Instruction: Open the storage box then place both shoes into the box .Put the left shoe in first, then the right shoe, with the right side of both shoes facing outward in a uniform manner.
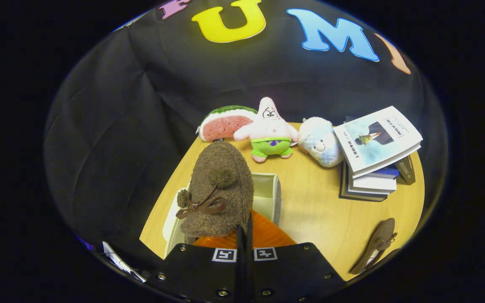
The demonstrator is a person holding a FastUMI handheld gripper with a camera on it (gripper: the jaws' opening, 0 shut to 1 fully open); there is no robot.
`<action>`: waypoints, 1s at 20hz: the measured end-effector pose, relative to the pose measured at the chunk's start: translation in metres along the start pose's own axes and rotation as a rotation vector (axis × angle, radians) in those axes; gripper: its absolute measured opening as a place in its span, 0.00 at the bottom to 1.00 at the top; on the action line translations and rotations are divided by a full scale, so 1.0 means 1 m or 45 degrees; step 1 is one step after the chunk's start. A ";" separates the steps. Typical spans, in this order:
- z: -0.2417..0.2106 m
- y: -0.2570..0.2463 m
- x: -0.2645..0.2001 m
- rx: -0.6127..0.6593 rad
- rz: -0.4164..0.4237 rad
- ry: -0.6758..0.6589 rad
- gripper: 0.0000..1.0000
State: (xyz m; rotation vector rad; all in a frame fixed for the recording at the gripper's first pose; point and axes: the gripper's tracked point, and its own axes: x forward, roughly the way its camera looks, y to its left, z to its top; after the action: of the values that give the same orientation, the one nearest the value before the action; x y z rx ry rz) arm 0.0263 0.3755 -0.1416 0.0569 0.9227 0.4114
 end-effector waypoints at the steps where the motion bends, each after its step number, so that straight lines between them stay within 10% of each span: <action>1: -0.004 0.006 0.010 0.014 -0.004 0.028 0.01; 20: -0.104 0.023 0.150 0.049 -0.242 0.457 0.01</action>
State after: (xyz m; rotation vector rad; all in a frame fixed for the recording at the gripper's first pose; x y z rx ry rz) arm 0.0173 0.4387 -0.3138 -0.0721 1.2781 0.2296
